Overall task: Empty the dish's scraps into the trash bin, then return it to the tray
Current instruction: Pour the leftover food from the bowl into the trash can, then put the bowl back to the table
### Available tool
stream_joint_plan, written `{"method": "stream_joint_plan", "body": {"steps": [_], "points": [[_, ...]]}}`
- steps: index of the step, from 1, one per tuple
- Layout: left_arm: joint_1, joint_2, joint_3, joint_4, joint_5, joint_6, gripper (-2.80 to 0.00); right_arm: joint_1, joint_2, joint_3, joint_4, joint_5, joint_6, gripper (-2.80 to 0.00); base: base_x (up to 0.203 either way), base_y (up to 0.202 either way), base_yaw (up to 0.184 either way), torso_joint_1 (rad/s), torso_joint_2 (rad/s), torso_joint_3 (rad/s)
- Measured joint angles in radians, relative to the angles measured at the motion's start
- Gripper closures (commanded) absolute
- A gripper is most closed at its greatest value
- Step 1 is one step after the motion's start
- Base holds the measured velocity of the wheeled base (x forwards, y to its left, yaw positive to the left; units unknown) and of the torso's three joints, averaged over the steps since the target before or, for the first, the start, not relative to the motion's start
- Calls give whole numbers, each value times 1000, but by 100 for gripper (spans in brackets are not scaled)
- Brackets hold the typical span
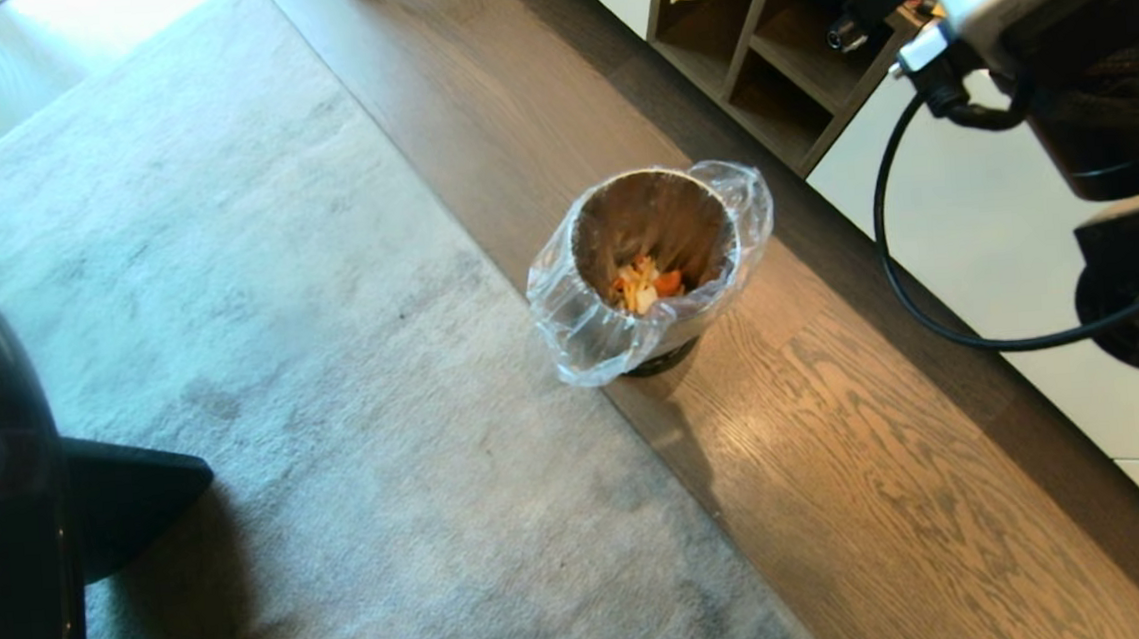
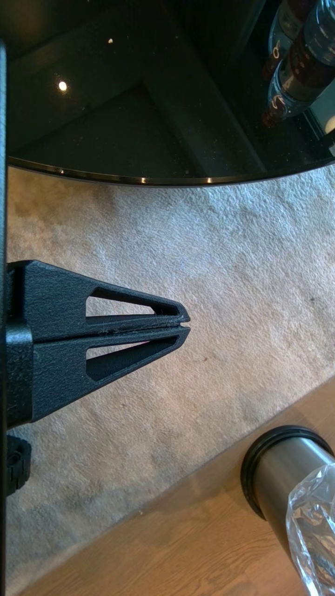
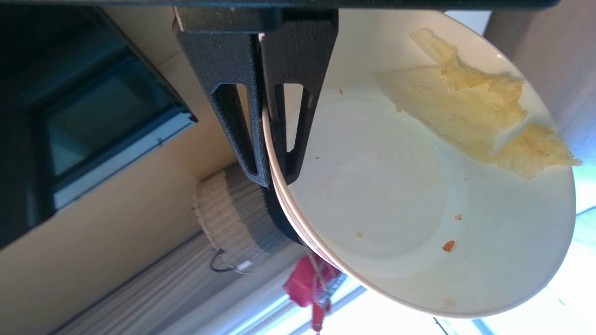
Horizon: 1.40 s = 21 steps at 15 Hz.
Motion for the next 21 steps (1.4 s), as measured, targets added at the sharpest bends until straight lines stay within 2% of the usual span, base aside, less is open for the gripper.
{"method": "stream_joint_plan", "body": {"steps": [5,8,11,13,16,19,20,21], "points": [[0,0,0,0,0,0,0,0,21,171,0,4,-13,0,0,0,0,0,0,0],[0,0,0,0,0,-1,0,0,48,227,0,1,-5,0,0,0,0,0,0,0],[0,0,0,0,0,0,0,0,63,238,0,-41,61,0,0,0,0,0,0,0],[0,0,0,0,0,0,0,-1,70,244,0,-148,123,0,0,0,0,0,0,0],[0,0,0,0,0,0,0,-1,84,246,3,-366,220,0,0,0,0,0,0,0],[0,0,0,0,0,0,0,-2,88,238,131,-600,350,0,0,0,0,0,0,0],[0,0,0,0,0,0,0,-6,87,233,184,-648,395,0,0,0,0,0,0,0],[0,0,0,0,0,0,0,-17,84,226,233,-663,420,0,0,0,0,0,0,0]]}}
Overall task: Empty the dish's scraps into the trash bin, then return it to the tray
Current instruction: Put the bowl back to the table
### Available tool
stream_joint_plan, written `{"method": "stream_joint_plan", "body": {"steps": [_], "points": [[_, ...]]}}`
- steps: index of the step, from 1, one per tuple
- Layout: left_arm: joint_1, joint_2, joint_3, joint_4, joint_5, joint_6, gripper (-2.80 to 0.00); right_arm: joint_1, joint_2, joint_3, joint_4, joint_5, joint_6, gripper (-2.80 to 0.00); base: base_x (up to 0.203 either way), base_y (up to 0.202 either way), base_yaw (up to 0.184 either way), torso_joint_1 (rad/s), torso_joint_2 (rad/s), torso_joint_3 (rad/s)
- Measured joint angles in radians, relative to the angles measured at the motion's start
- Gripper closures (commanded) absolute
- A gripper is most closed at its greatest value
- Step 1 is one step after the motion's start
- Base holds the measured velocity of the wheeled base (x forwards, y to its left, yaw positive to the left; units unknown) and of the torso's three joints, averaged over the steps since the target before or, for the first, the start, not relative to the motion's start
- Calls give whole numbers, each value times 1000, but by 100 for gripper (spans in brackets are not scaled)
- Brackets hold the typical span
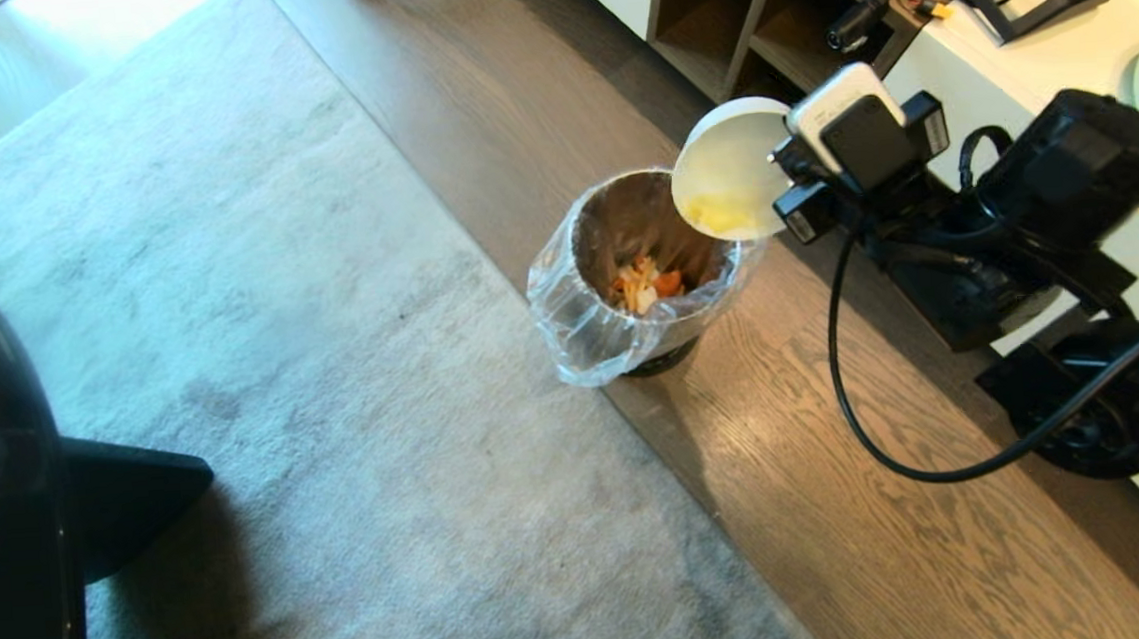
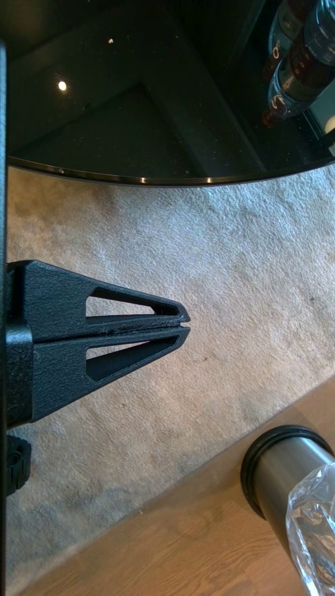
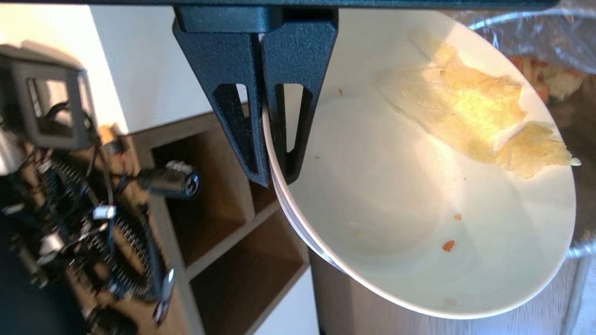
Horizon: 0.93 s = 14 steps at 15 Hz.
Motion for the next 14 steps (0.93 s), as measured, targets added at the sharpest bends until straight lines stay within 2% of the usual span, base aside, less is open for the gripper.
{"method": "stream_joint_plan", "body": {"steps": [3,7,10,14], "points": [[0,0,0,0,0,1,0,-29,-8,-13,106,-3,60,0,0,0,0,0,0,0],[0,0,0,0,0,0,0,-36,-10,-28,191,0,80,0,0,0,0,0,0,0],[0,0,0,0,0,1,0,-38,-26,-63,279,1,141,0,0,0,0,0,0,0],[0,0,0,0,0,0,0,-48,-98,-101,390,3,179,0,0,0,0,0,0,0]]}}
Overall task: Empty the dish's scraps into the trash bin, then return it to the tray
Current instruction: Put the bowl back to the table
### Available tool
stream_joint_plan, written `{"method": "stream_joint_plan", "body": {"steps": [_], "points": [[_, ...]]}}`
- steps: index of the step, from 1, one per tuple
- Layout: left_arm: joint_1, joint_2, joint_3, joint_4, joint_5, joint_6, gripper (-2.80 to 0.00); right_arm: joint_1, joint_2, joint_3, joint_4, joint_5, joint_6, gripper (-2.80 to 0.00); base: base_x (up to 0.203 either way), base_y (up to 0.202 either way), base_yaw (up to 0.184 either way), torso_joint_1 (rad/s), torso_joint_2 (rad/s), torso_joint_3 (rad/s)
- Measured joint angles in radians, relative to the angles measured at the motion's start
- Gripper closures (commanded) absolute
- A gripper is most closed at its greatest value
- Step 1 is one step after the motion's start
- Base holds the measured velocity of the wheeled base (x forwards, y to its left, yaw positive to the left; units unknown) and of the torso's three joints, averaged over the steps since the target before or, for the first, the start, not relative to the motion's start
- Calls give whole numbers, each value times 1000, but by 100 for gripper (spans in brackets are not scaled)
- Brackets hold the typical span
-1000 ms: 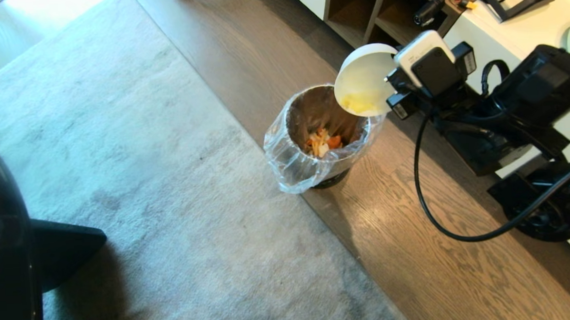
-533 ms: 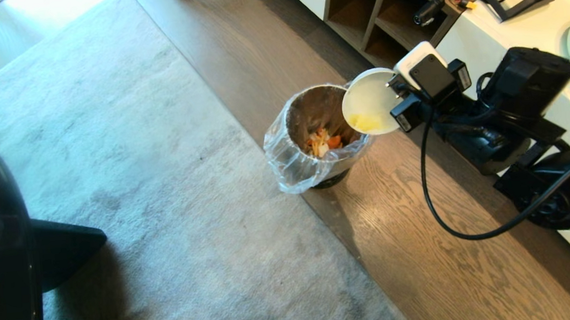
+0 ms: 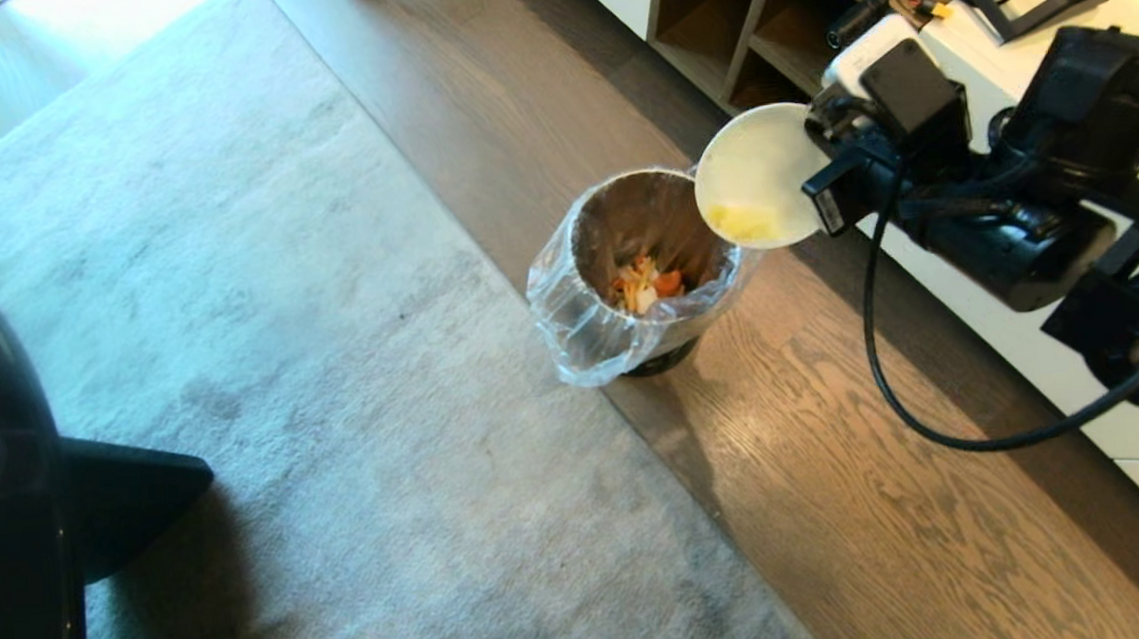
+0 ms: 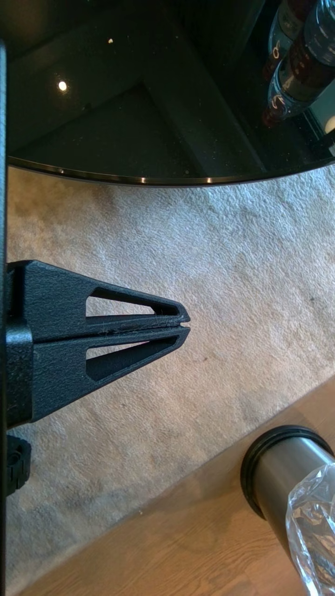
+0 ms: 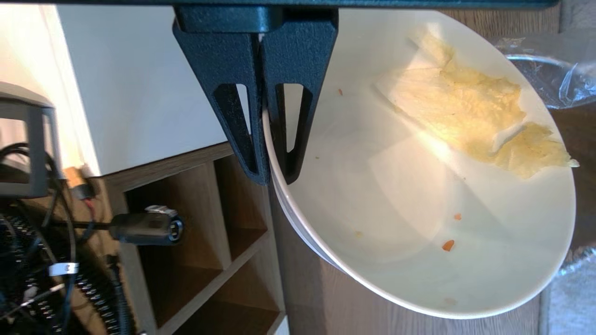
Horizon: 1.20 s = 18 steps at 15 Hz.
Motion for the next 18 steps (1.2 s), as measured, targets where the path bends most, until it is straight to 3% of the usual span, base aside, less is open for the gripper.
{"method": "stream_joint_plan", "body": {"steps": [5,11,15,18], "points": [[0,0,0,0,0,0,0,-18,-173,100,105,0,87,0,0,0,0,0,0,0],[0,0,0,0,0,0,0,-106,-436,388,291,11,337,0,0,0,0,0,0,0],[0,0,0,0,0,0,0,-255,-670,557,520,164,529,0,0,0,0,0,0,0],[0,0,0,0,0,0,0,-313,-875,687,621,274,586,0,0,0,0,0,0,0]]}}
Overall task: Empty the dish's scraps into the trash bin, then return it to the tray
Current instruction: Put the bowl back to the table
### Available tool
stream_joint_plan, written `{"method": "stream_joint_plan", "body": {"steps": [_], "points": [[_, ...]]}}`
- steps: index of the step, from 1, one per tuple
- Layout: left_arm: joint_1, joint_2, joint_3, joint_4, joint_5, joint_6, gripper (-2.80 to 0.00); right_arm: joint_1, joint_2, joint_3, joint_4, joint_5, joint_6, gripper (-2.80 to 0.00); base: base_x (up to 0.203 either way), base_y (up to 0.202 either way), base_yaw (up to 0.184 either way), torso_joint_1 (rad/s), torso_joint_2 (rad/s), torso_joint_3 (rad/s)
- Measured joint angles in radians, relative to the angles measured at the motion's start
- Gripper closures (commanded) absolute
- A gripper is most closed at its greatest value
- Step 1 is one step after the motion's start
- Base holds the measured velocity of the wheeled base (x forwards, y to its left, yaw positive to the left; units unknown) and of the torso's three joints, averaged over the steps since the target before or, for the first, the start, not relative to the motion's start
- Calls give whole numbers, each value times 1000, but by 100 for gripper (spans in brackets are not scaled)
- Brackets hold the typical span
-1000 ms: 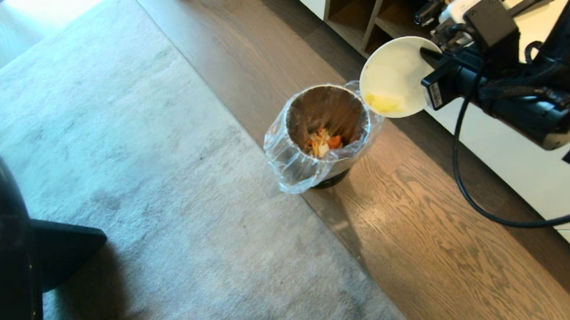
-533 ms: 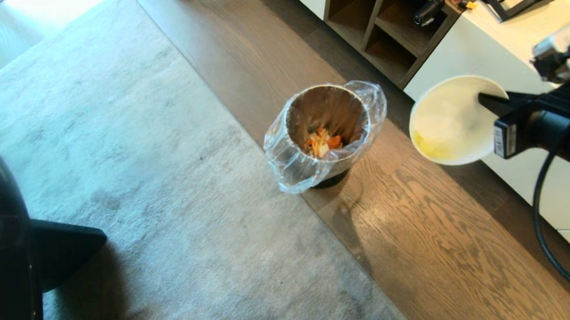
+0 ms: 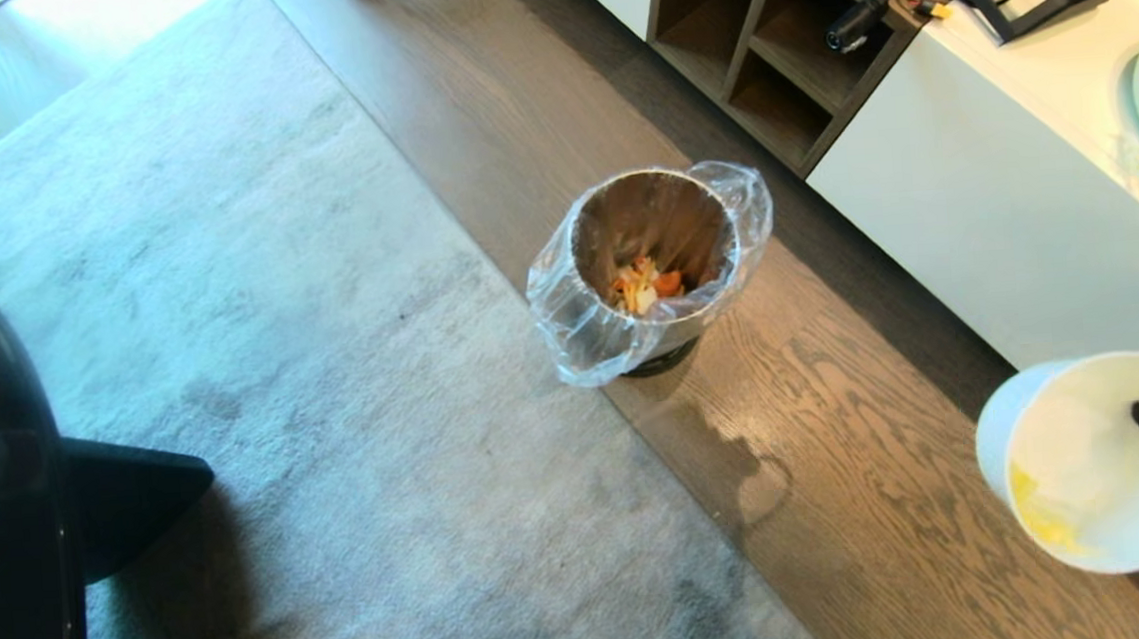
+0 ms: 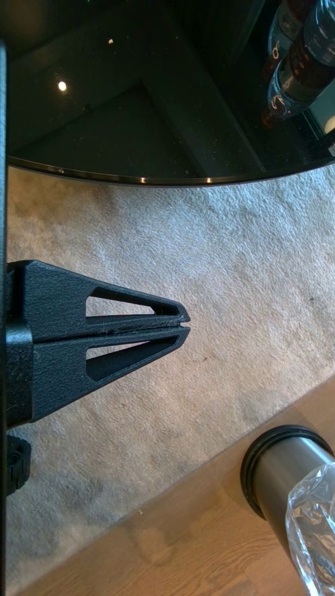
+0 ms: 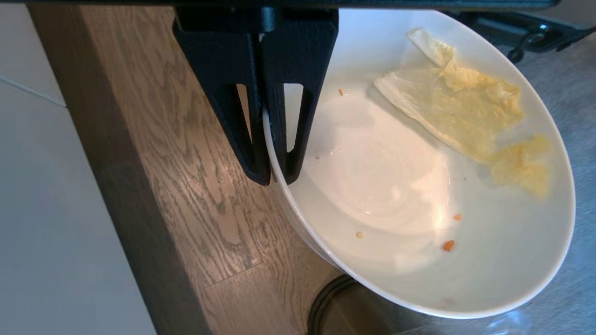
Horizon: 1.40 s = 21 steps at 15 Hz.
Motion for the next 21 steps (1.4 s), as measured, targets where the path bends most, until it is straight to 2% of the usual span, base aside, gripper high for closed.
{"method": "stream_joint_plan", "body": {"steps": [5,9,11,16,19,21], "points": [[0,0,0,0,0,0,0,-29,-335,147,183,46,19,0,0,0,0,0,0,0],[0,0,0,0,0,0,0,-150,-450,286,181,52,43,0,0,0,0,0,0,0],[0,0,0,0,0,0,0,-174,-520,342,172,52,43,0,0,0,0,0,0,0],[0,0,0,0,0,0,0,-153,-705,368,234,45,41,0,0,0,0,0,0,0],[0,0,0,0,0,0,0,-150,-785,374,221,-3,-36,0,0,0,0,0,0,0],[0,0,0,0,0,0,0,-149,-805,375,239,7,-43,0,0,0,0,0,0,0]]}}
